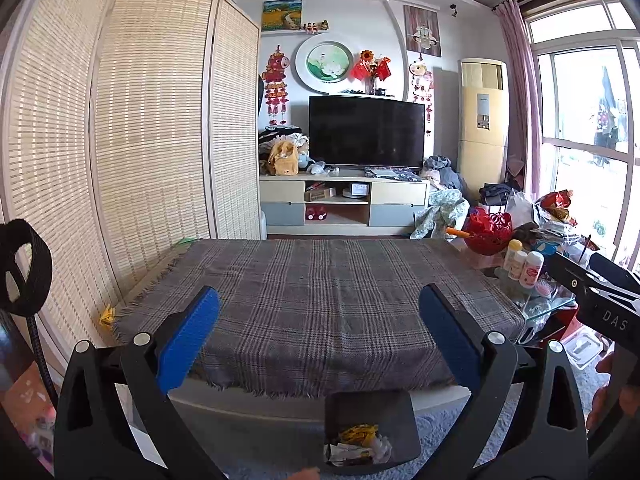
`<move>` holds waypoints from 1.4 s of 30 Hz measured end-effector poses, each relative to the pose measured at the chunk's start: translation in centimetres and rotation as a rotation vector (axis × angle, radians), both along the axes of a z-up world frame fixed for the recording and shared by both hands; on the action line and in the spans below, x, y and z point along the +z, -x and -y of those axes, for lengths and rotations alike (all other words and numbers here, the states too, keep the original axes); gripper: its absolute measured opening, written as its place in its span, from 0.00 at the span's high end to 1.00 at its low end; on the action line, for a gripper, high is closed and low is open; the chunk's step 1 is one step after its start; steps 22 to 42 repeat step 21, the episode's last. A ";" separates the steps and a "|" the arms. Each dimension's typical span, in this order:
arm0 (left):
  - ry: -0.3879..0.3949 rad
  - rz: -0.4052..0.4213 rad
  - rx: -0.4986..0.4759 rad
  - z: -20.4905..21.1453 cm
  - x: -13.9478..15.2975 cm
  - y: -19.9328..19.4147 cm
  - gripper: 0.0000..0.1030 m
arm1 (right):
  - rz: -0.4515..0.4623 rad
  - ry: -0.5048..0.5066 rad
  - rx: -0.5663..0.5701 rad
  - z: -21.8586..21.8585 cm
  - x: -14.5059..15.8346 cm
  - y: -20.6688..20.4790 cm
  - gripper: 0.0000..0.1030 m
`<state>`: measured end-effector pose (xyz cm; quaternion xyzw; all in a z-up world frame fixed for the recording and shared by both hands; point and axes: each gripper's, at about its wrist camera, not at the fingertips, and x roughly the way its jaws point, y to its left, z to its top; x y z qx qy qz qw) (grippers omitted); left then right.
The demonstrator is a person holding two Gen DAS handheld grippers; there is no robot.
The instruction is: Collect trash
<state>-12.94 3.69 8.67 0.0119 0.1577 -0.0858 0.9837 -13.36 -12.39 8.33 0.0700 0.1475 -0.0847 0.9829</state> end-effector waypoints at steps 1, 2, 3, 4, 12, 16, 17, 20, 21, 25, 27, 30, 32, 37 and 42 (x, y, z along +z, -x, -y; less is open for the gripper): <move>-0.003 -0.001 -0.001 0.1 0.0 0.0 0.08 | 0.000 0.002 0.000 0.0 0.0 0.0 0.03; -0.003 -0.003 -0.005 0.1 0.0 -0.1 0.08 | 0.000 0.003 0.001 0.0 0.1 -0.1 0.03; -0.001 -0.004 -0.011 0.1 0.0 -0.1 0.08 | -0.001 0.004 0.002 0.0 0.1 -0.1 0.03; 0.002 -0.003 -0.014 0.1 0.0 0.0 0.08 | -0.002 0.004 0.004 0.0 0.1 -0.1 0.03; 0.001 -0.003 -0.008 -0.1 0.1 -0.2 0.08 | -0.002 0.010 0.010 0.1 0.2 -0.1 0.03; 0.018 -0.023 -0.002 -0.5 0.0 -0.7 0.08 | -0.001 0.006 0.011 0.0 0.2 -0.2 0.03; 0.018 -0.025 -0.001 -0.5 0.0 -0.7 0.08 | -0.004 0.005 0.012 0.1 0.1 -0.2 0.03; 0.015 -0.032 0.004 -0.5 -0.2 -1.0 0.08 | -0.008 0.004 0.014 0.0 0.1 -0.3 0.03; 0.015 -0.035 0.006 -0.6 -0.3 -1.1 0.08 | -0.010 0.003 0.017 0.0 0.1 -0.4 0.03; 0.015 -0.035 0.006 -0.6 -0.3 -1.1 0.08 | -0.010 0.003 0.017 0.0 0.1 -0.4 0.03; 0.015 -0.035 0.006 -0.6 -0.3 -1.1 0.08 | -0.010 0.003 0.017 0.0 0.1 -0.4 0.03; 0.015 -0.035 0.006 -0.6 -0.3 -1.1 0.08 | -0.010 0.003 0.017 0.0 0.1 -0.4 0.03; 0.015 -0.035 0.006 -0.6 -0.3 -1.1 0.08 | -0.010 0.003 0.017 0.0 0.1 -0.4 0.03; 0.015 -0.035 0.006 -0.6 -0.3 -1.1 0.08 | -0.010 0.003 0.017 0.0 0.1 -0.4 0.03; 0.015 -0.035 0.006 -0.6 -0.3 -1.1 0.08 | -0.010 0.003 0.017 0.0 0.1 -0.4 0.03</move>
